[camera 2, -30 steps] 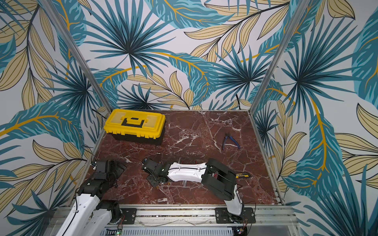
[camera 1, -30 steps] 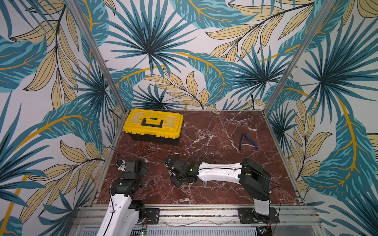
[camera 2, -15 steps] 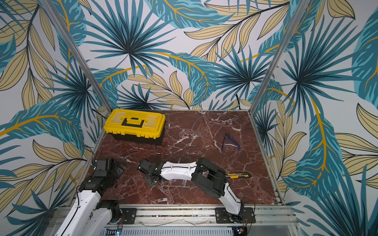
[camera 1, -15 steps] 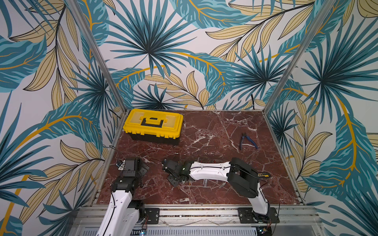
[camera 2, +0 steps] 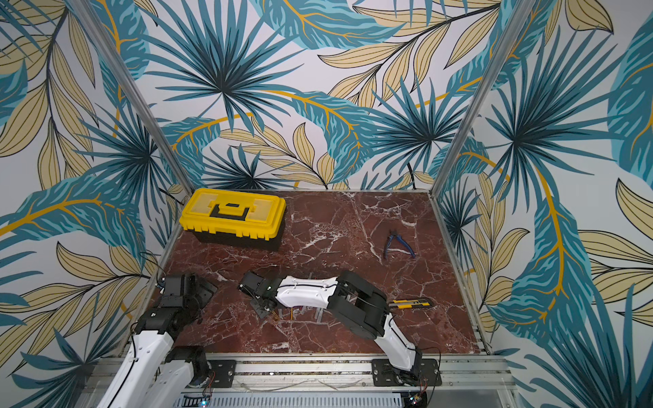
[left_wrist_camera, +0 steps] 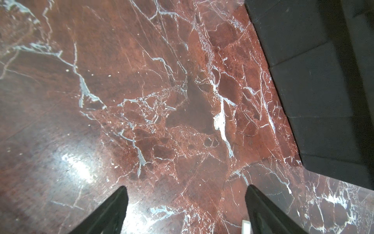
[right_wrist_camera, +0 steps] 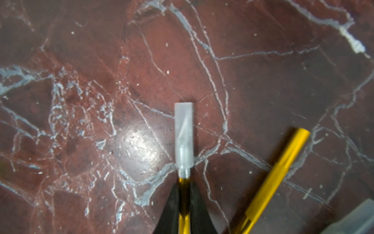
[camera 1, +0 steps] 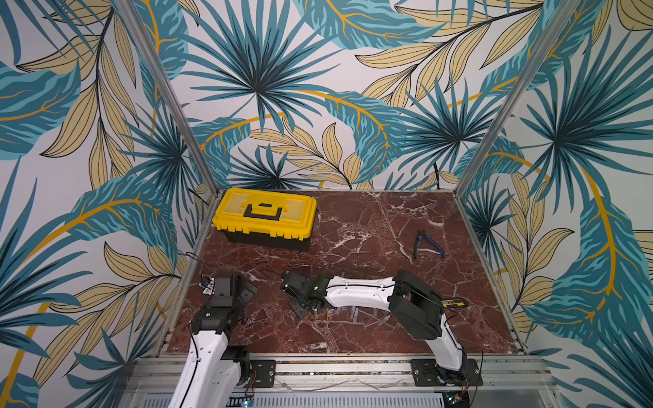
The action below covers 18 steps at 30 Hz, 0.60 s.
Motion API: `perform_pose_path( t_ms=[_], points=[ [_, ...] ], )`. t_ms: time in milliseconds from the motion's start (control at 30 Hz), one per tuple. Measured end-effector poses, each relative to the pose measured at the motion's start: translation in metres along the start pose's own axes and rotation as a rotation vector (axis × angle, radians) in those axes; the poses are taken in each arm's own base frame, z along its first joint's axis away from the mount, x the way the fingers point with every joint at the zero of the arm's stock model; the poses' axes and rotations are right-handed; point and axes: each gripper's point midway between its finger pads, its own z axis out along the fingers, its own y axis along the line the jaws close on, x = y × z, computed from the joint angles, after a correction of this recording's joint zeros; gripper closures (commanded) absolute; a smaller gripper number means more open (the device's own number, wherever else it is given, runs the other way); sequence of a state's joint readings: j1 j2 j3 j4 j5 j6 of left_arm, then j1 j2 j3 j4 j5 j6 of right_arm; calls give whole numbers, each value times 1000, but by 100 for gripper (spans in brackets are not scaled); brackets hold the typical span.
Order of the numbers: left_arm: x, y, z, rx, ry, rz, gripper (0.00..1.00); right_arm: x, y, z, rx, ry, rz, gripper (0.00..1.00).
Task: Remove protective caps from carving knives
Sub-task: Pick up the carving knife from the center of the board.
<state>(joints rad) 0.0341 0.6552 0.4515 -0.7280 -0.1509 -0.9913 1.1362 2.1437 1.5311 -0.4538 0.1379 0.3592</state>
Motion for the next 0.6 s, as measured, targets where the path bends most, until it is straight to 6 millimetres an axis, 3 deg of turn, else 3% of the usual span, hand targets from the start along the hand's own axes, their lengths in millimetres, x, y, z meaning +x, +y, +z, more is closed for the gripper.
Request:
perform_pose_path(
  t_ms=[600],
  points=[
    [4, -7, 8, 12, 36, 20, 7, -9, -15, 3, -58, 11, 82, 99]
  ],
)
